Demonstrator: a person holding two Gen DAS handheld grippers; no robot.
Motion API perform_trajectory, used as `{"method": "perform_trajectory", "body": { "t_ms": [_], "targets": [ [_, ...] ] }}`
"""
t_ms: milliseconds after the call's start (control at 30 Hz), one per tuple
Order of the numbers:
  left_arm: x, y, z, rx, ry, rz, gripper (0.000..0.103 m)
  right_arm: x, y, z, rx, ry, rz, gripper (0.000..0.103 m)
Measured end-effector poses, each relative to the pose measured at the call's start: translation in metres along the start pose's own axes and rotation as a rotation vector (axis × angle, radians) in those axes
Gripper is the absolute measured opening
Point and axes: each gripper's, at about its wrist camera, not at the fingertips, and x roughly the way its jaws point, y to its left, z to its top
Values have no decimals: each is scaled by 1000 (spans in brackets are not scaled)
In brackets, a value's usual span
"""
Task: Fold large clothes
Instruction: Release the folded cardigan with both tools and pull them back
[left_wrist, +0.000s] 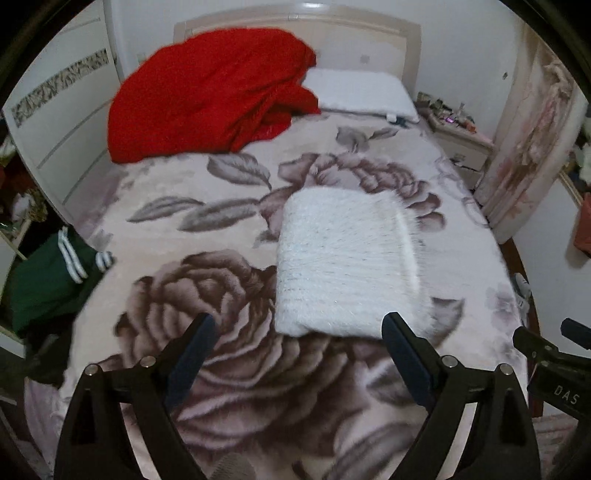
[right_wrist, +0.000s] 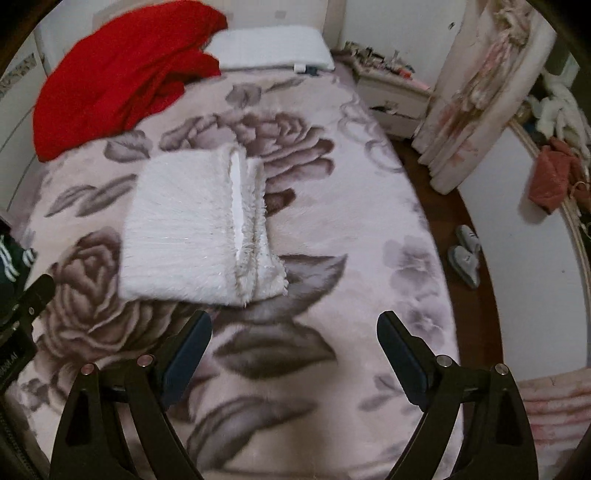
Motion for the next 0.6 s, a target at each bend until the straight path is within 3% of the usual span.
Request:
{"method": "perform_trajectory", "body": {
  "t_ms": [300, 600],
  "targets": [
    [-188, -13, -20, -19, -106, 17, 92, -200, -46, -42, 6, -154, 0, 93],
    [-330, -16, -45, -48, -193, 43, 92, -362, -75, -92, -24, -279, 33, 93]
  ]
}}
